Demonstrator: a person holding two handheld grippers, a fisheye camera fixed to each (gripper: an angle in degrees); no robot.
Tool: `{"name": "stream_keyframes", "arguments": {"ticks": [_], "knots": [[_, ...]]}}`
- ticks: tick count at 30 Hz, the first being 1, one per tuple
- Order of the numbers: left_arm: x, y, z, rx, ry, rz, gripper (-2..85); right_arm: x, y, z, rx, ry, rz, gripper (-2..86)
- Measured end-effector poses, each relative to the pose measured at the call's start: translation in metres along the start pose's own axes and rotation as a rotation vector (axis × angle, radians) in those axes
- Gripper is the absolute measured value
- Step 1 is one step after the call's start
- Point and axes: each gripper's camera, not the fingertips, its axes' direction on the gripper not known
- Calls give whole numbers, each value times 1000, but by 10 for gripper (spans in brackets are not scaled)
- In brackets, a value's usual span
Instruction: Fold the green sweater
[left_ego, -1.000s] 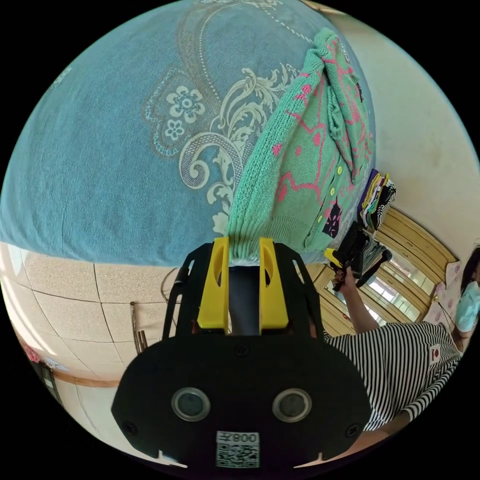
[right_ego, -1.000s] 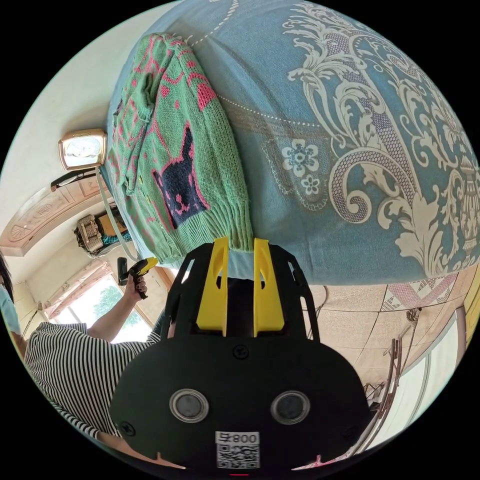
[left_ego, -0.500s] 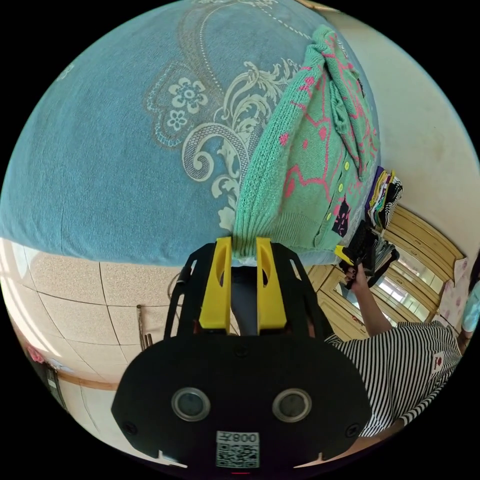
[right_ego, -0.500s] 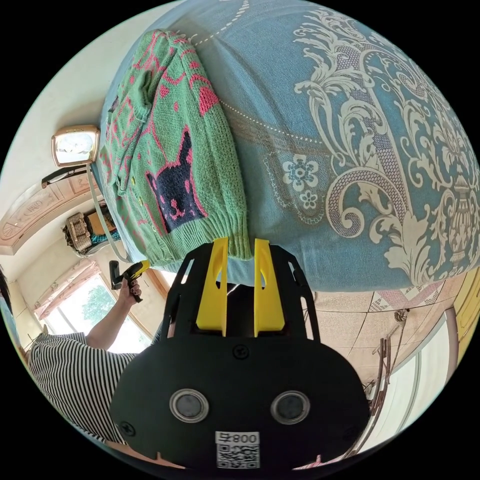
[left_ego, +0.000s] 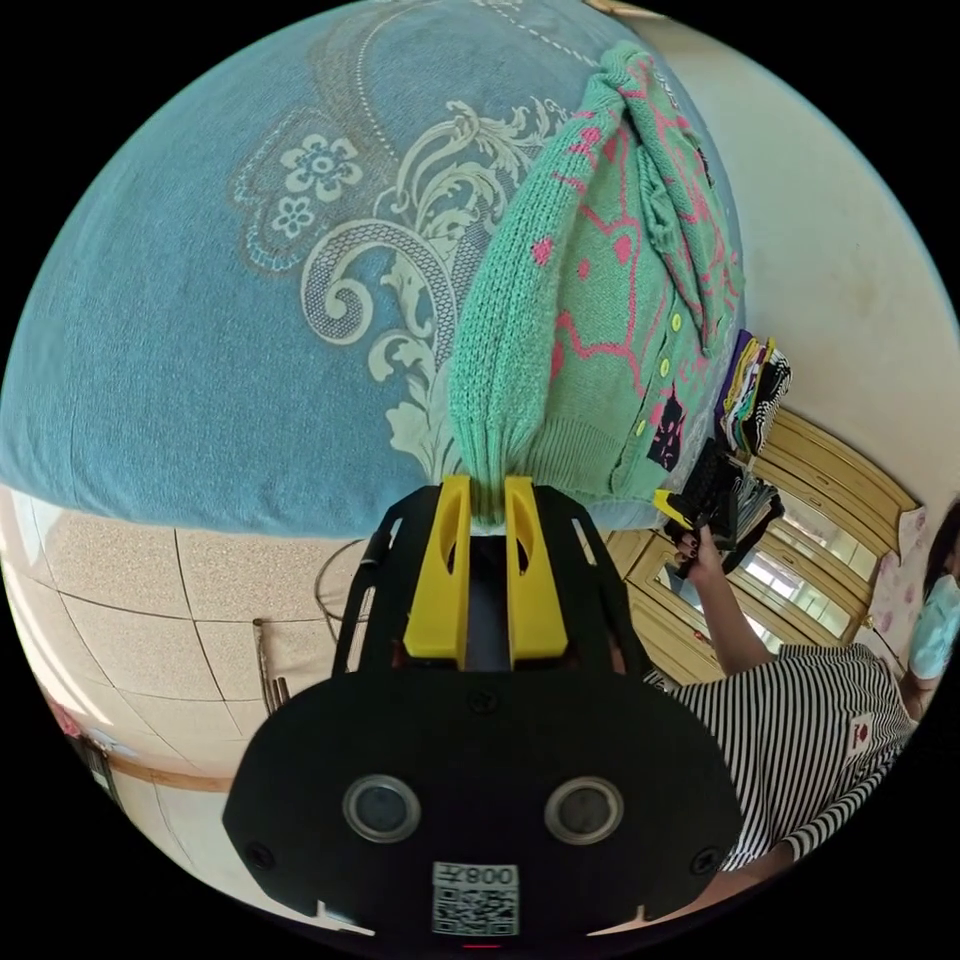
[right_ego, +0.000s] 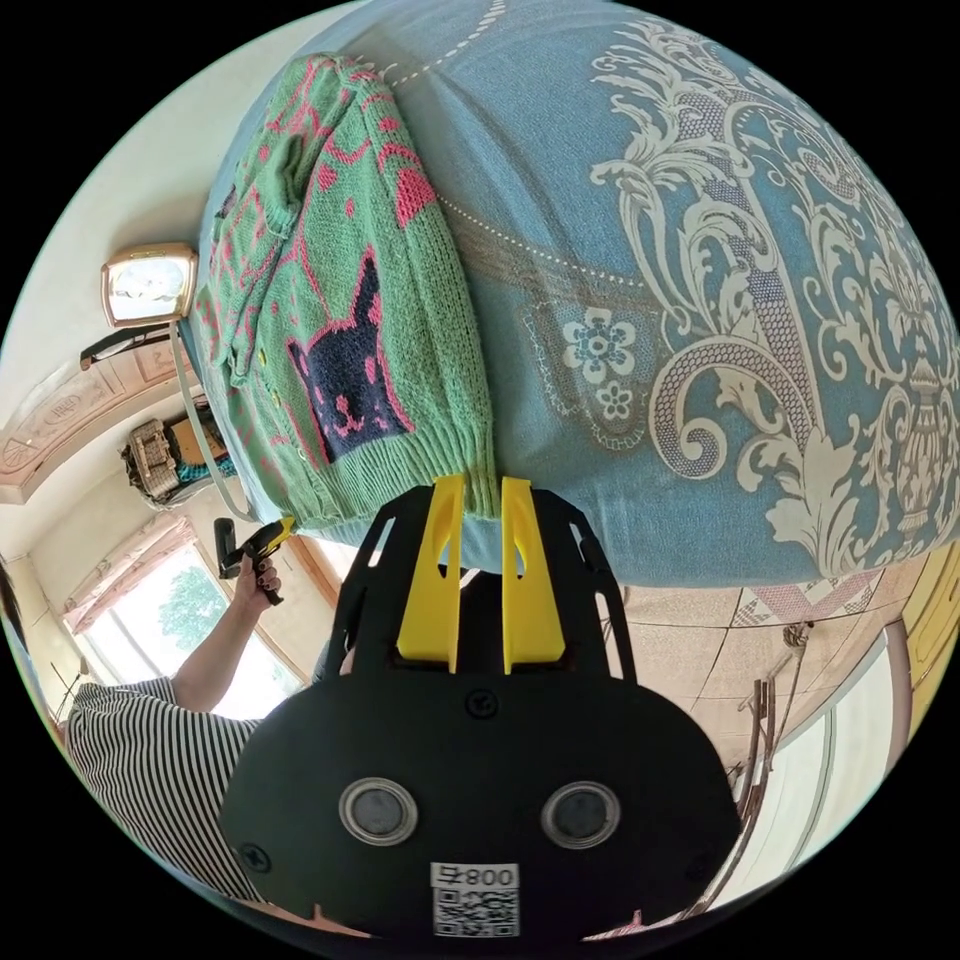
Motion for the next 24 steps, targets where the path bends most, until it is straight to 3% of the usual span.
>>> {"name": "stream_keyframes", "arguments": {"ticks": [12,24], "knots": [[-71,6,41,-16,77,153,29,39,11,50,35,47,-200,50],[-148,48,88,173,229,294,37,96,52,103,221,-3,-313,29]]}}
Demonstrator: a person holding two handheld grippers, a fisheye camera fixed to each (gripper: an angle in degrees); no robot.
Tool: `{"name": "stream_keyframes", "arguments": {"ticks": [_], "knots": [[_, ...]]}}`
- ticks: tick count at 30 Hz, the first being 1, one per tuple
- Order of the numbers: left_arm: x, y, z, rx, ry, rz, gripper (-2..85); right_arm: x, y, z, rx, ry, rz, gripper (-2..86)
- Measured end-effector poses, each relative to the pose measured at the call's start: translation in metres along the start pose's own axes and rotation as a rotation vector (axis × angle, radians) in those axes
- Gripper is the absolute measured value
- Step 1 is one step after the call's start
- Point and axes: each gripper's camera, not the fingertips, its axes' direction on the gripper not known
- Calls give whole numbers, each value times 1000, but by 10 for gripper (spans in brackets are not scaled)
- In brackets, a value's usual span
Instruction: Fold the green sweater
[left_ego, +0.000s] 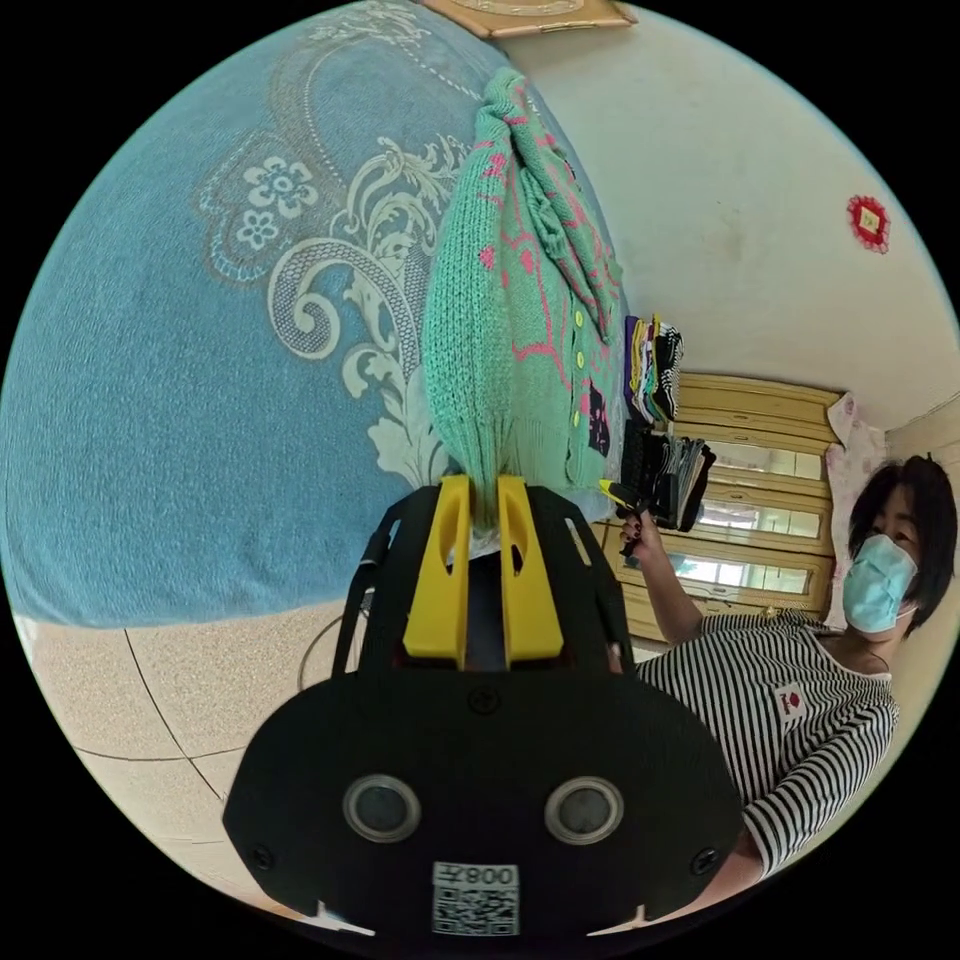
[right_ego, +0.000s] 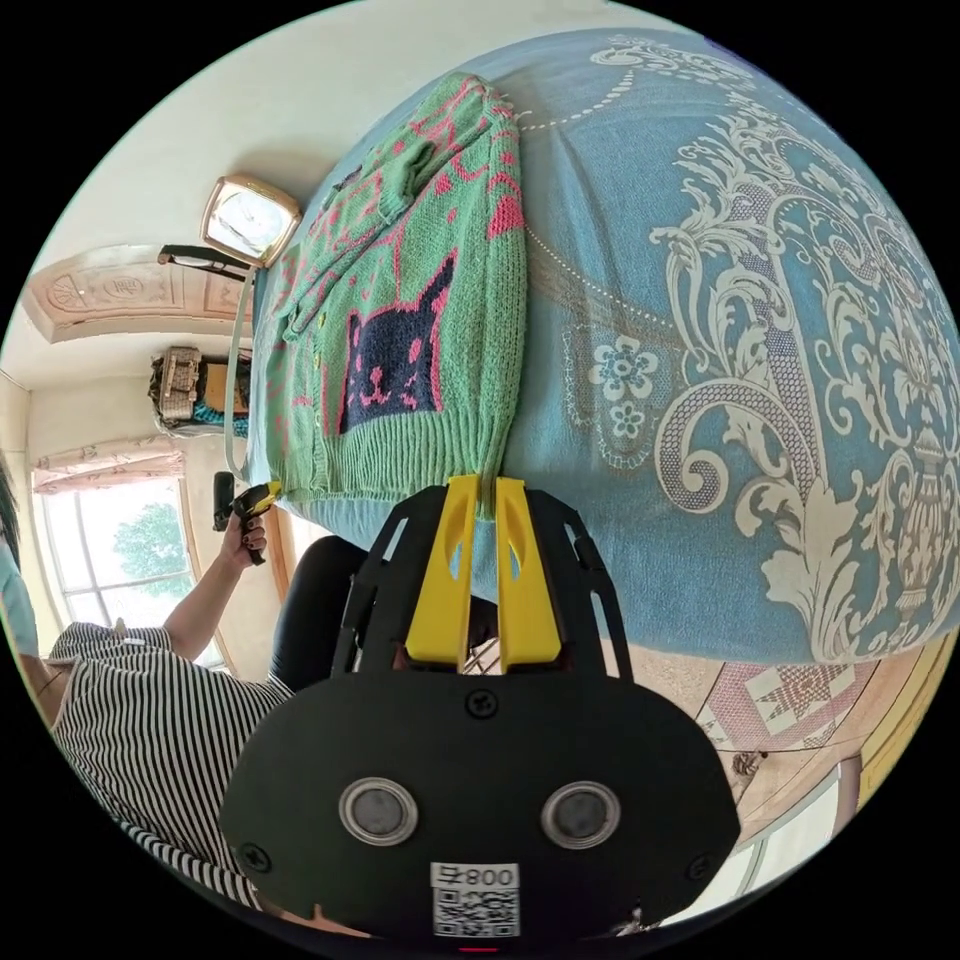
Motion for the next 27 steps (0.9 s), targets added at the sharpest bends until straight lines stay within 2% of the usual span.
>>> {"name": "stream_keyframes", "arguments": {"ticks": [6,15,27], "knots": [[-22,38,9,70,82,-62,32,18,23,16,7,-43,49,21],[-23,106,1,158,125,53,27,28,87,11,98,-195,35,14],[-37,206,-1,213,206,147,25,31,185,4,151,-279,-56,9]]}}
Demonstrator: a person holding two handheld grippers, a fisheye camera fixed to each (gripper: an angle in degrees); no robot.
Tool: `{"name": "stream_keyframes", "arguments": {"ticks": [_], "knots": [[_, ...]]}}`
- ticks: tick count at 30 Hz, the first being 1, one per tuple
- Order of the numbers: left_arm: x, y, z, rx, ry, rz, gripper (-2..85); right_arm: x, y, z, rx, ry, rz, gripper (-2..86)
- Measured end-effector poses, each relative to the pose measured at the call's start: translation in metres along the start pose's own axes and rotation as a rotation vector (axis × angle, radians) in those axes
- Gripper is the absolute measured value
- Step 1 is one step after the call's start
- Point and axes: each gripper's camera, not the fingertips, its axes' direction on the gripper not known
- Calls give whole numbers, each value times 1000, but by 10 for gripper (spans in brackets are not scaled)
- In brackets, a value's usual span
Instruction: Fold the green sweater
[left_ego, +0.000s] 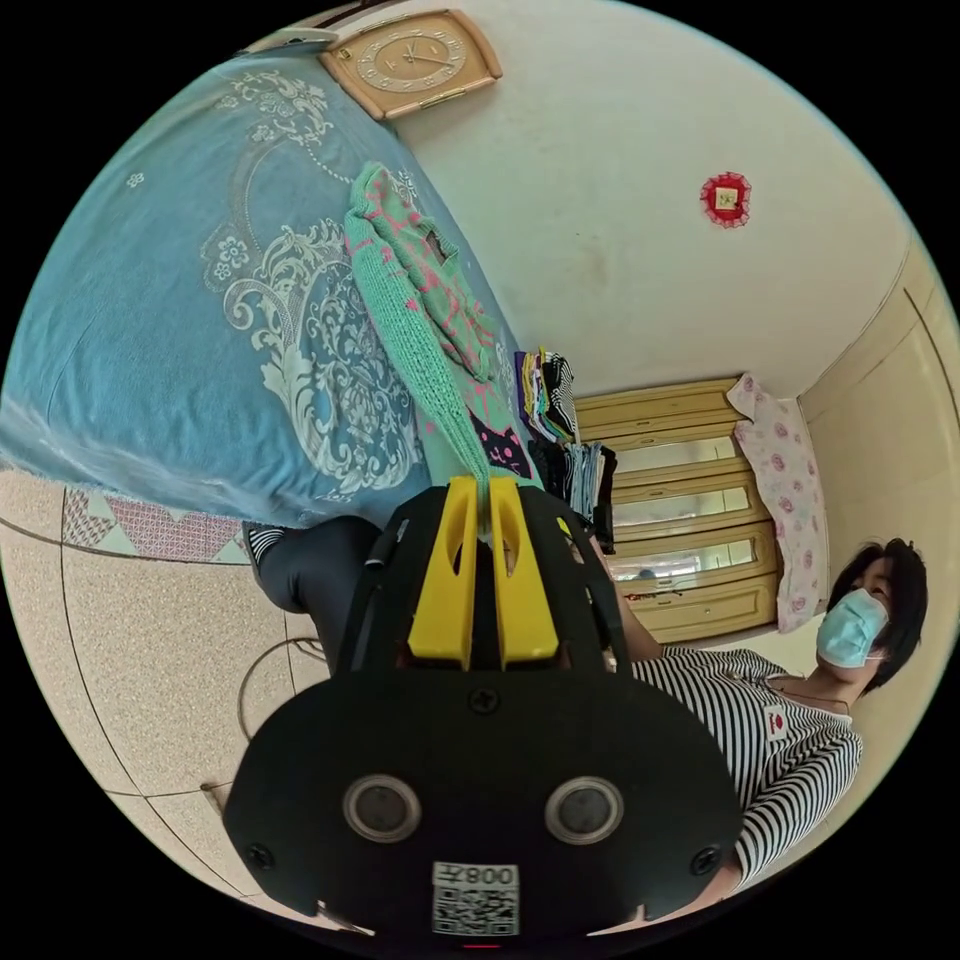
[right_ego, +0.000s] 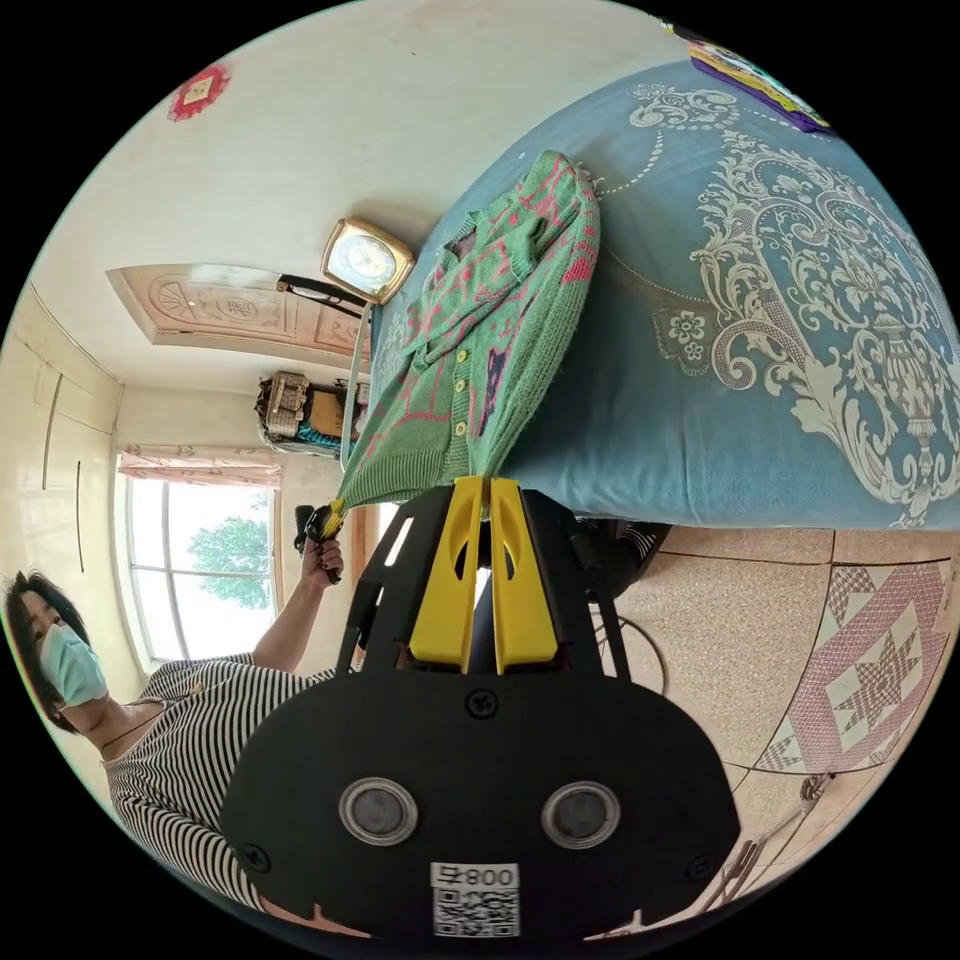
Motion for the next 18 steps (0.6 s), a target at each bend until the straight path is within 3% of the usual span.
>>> {"name": "stream_keyframes", "arguments": {"ticks": [18], "knots": [[21,153,-51,37,99,23,25,2,183,-43,10,-127,-44,9]]}}
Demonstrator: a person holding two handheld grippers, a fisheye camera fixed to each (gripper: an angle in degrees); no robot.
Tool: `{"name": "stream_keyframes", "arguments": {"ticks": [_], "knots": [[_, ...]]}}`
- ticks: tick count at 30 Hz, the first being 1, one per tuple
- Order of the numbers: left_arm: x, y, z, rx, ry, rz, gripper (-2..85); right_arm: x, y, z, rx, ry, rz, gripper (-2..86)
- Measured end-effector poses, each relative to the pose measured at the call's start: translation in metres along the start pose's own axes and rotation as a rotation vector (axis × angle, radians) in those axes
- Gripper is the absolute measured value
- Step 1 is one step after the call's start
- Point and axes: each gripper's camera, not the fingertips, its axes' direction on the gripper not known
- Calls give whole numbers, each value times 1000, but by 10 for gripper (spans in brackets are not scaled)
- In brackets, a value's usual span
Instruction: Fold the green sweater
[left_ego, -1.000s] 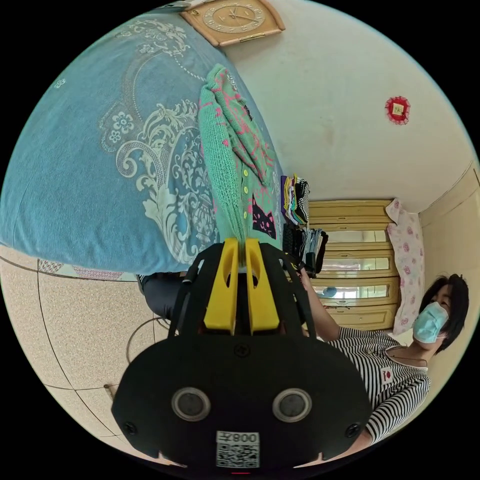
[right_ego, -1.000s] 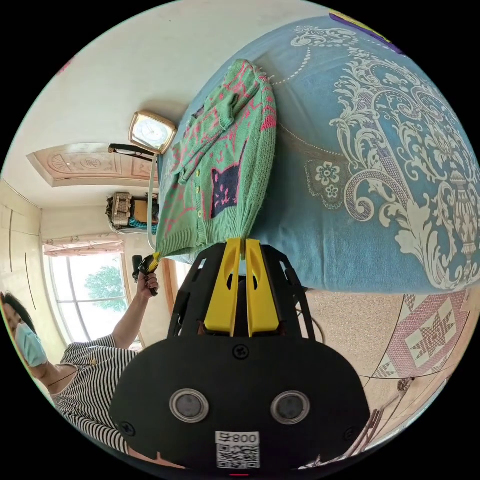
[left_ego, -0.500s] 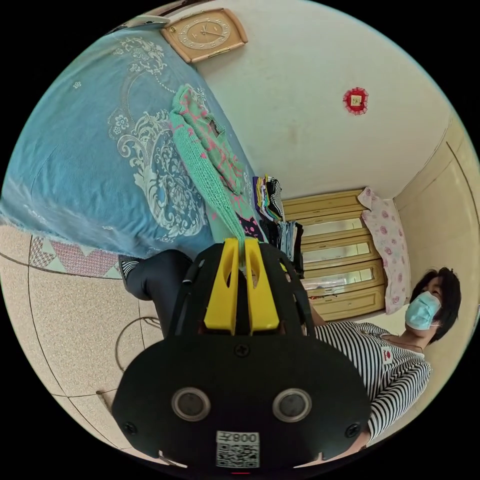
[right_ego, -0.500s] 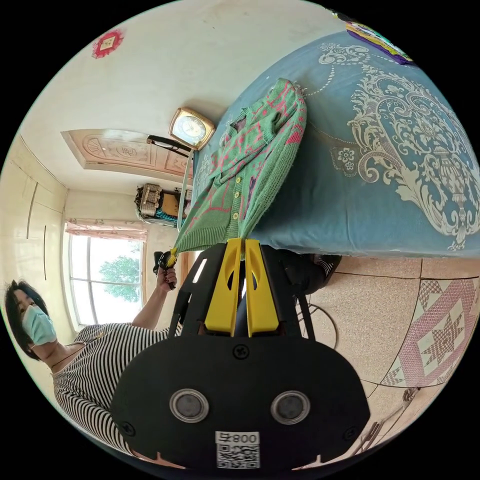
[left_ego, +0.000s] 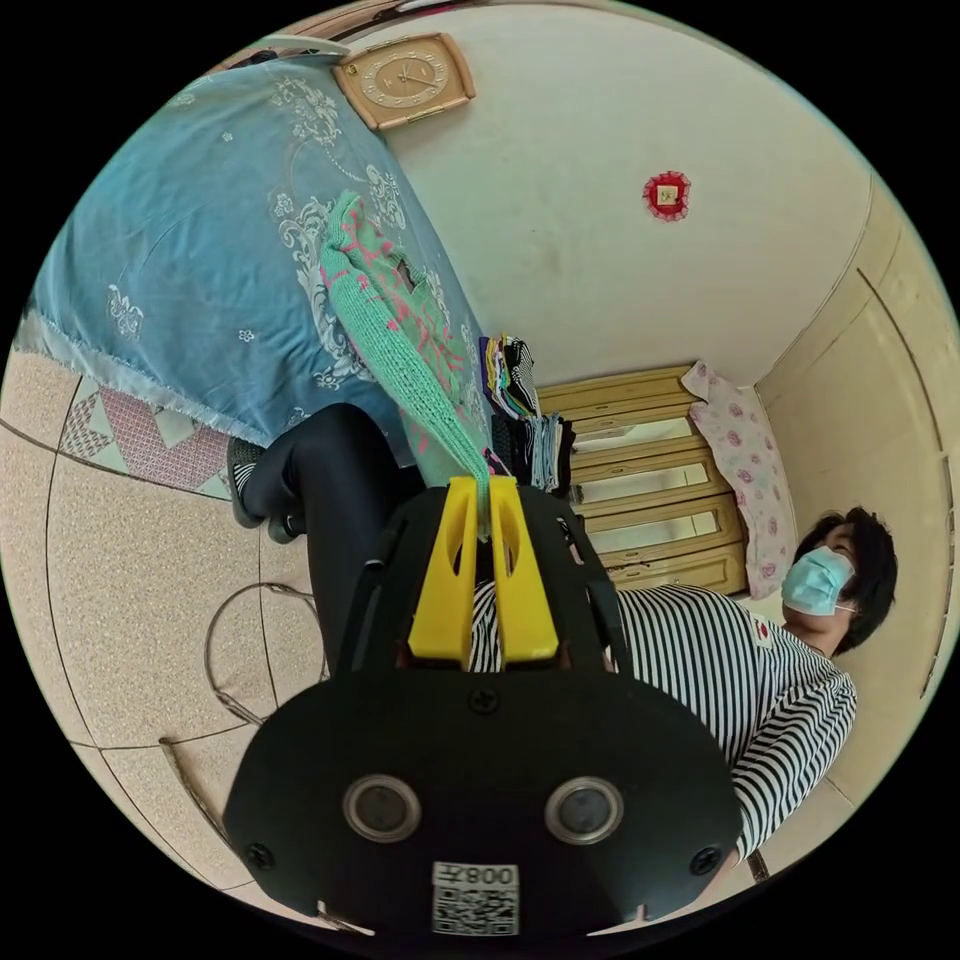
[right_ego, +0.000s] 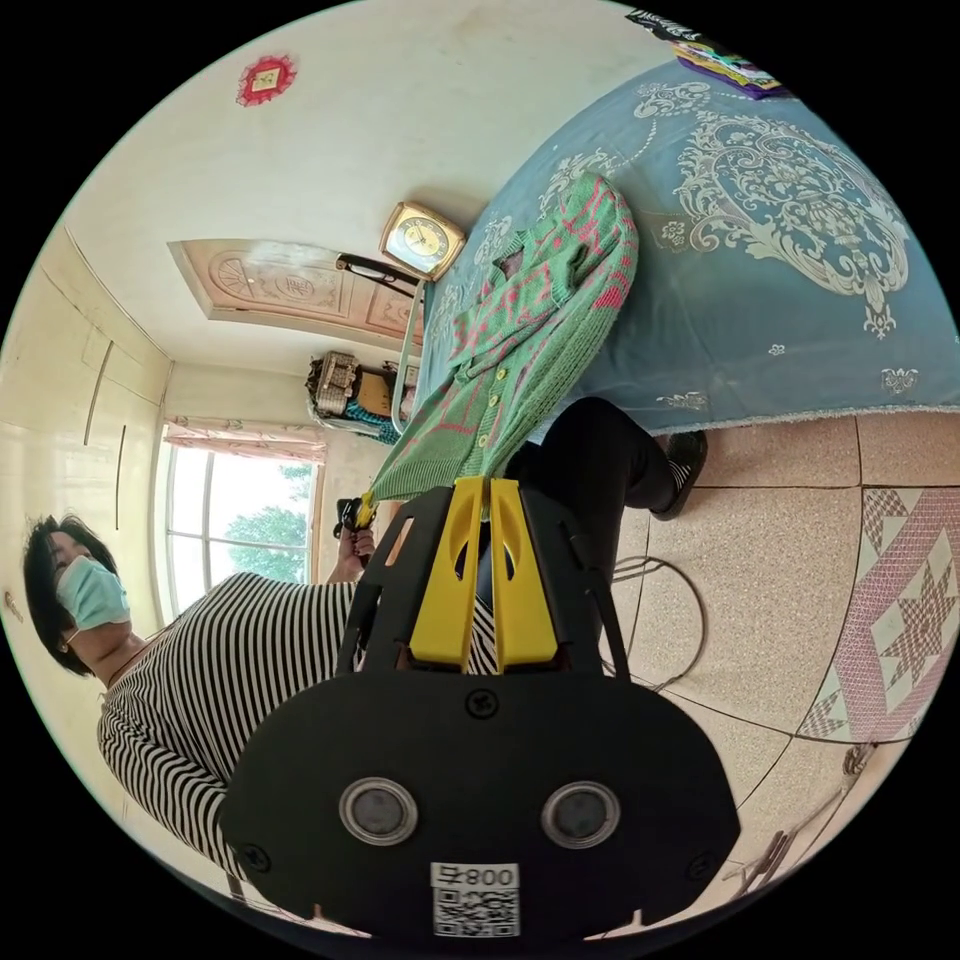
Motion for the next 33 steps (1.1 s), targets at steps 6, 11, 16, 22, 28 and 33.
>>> {"name": "stream_keyframes", "arguments": {"ticks": [6,11,16,22,28,33], "knots": [[17,11,-4,37,35,-12,25,-6,27,-9,12,-28,2,9],[38,-8,1,61,78,-24,26,-15,17,-17,41,-79,1,7],[66,-48,7,66,94,-7,27,-36,-13,-25,47,-92,-28,2],[106,-127,21,100,131,22,27,-66,-79,-42,79,-132,-65,13],[147,-235,44,107,115,53,27,-102,-178,-55,110,-143,-108,21],[169,-331,66,117,77,45,28,-131,-285,-57,112,-75,-126,12]]}}
